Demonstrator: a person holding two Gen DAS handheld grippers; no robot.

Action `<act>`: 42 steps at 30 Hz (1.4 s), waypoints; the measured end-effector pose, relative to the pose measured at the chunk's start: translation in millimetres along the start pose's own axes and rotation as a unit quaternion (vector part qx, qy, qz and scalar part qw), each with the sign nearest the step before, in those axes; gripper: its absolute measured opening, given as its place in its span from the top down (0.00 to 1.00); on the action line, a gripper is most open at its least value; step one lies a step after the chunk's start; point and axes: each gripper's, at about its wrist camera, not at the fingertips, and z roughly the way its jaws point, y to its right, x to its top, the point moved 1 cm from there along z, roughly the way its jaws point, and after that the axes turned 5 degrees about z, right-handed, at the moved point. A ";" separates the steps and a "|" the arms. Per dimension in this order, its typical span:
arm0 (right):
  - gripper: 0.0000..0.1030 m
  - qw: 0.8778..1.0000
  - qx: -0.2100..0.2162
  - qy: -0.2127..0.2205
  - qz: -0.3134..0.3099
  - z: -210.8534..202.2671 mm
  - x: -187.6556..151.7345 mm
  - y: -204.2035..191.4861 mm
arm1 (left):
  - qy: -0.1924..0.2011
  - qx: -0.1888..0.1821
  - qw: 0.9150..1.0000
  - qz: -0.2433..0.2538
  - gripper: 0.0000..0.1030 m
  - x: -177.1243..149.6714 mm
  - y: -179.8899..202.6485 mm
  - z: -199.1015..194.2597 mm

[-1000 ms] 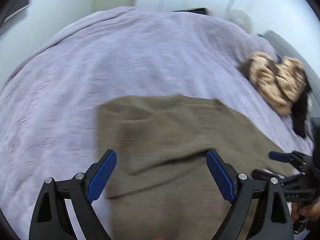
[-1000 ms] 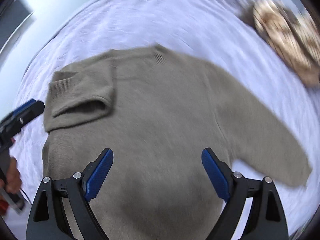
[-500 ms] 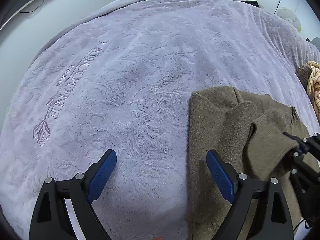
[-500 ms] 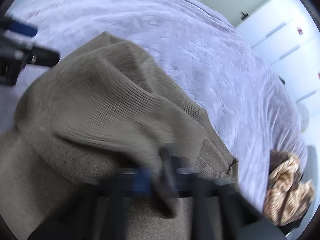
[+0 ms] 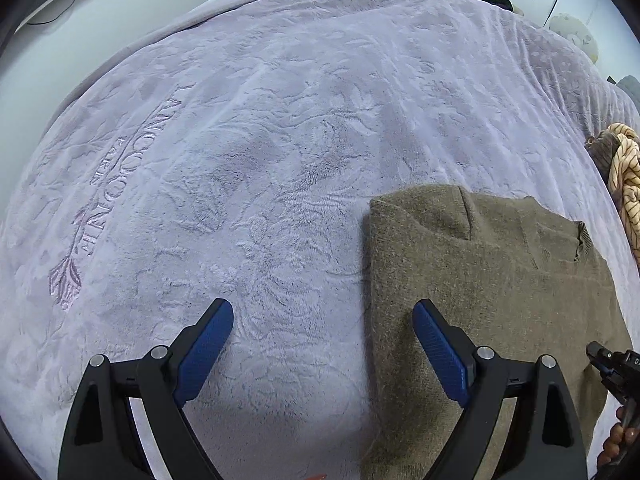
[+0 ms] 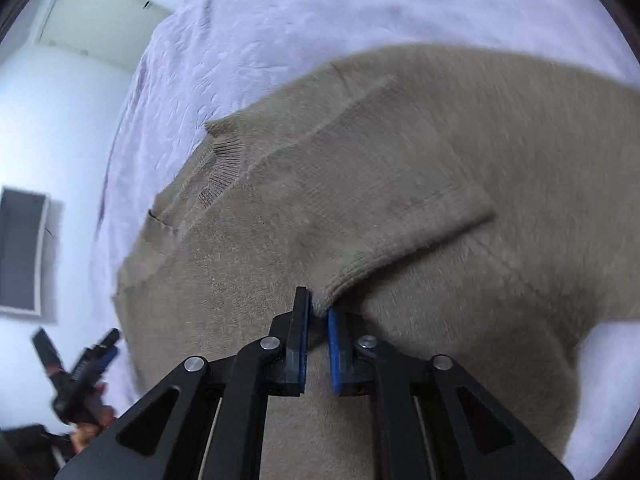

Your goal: Fold small clothes

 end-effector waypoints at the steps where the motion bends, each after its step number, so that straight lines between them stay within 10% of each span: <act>1: 0.76 1.000 0.010 -0.001 0.005 -0.9 -1.0 1.8 | -0.001 0.003 1.000 0.002 0.11 -0.7 1.1 0.5; 5: 0.65 0.999 0.030 0.005 0.017 -3.2 0.9 -2.5 | 0.001 0.004 1.000 0.001 0.11 -1.0 5.8 -5.8; 7: 0.92 0.999 0.034 0.004 0.020 -1.8 10.0 -5.9 | 0.008 0.001 1.000 0.007 0.11 -0.6 10.9 -12.7; 14: 0.94 0.997 -0.054 0.018 -0.061 -15.5 0.5 -8.3 | -0.010 0.028 0.999 0.033 0.11 -12.6 20.5 3.9; 24: 0.86 0.999 -0.002 -0.023 -0.044 -21.4 -10.2 1.1 | -0.057 -0.134 0.989 0.007 0.12 7.5 23.8 30.0; 27: 0.68 0.998 -0.006 -0.036 -0.051 -20.2 -19.9 -0.2 | -0.062 -0.161 0.985 -0.010 0.35 13.2 24.2 37.2; 29: 0.61 0.998 -0.001 -0.041 -0.052 -17.5 -21.4 -0.2 | -0.053 -0.196 0.979 -0.016 0.88 15.7 25.2 32.8; 42: 0.61 0.978 0.081 -0.140 -0.135 27.0 -107.6 -89.1 | -0.023 -0.169 0.985 0.011 0.89 19.2 -11.3 25.9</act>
